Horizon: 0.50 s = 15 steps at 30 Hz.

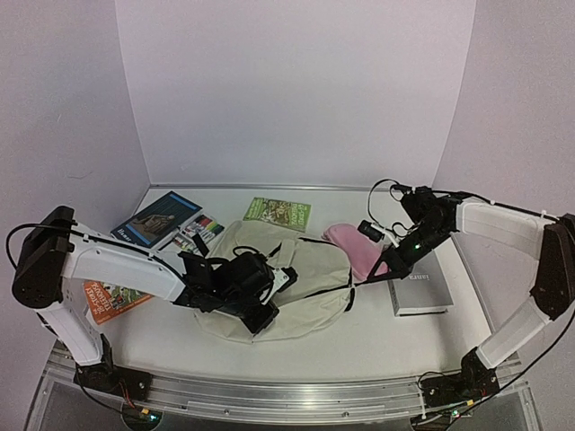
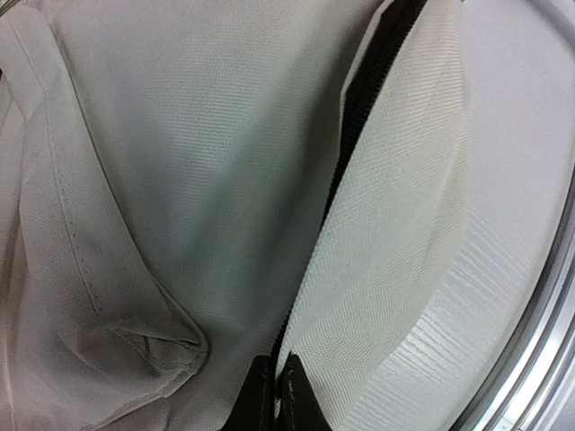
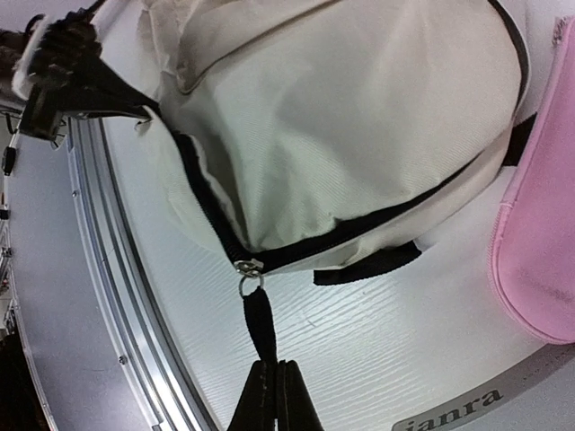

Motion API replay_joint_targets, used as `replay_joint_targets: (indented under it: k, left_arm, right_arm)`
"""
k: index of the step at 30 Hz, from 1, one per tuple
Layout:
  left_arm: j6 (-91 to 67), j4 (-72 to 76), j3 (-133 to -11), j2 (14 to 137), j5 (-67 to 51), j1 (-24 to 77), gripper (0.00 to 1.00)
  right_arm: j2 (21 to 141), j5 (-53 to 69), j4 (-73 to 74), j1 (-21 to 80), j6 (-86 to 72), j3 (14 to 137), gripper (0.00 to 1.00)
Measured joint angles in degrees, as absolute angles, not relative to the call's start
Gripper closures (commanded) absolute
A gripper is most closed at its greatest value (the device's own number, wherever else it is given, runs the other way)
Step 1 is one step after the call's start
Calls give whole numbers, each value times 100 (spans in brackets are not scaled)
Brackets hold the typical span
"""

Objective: Pack the student bag
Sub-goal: Unzip the student bag at the center of the board.

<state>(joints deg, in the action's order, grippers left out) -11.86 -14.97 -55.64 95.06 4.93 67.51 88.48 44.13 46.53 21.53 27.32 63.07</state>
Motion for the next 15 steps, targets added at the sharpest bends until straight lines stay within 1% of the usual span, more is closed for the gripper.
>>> replay_joint_targets:
  k: [4,9,11,12,13,15]
  left_arm:
    - [-1167,-1788,-5770,9734,555,6594,100]
    - [-1038,-1859,-5853,9882,396,6244,98]
    - [-981,-1859,-5874,9889,354,6116,93]
    - [-924,-1855,-5876,9889,340,6033,89]
    - [-889,-1861,-5876,9888,336,5960,83]
    - [-793,-1921,-5868,9853,354,5852,69]
  right_arm:
    - [8484,4345,4733,2555,2742,6305,100]
    - [8414,4297,4690,2893,2701,6289,100]
    - [8414,4294,4639,3006,2659,6287,100]
    - [8414,4292,4608,3084,2619,6285,100]
    - [8414,4296,4566,3168,2577,6285,100]
    - [8415,4313,4487,3346,2487,6285,100]
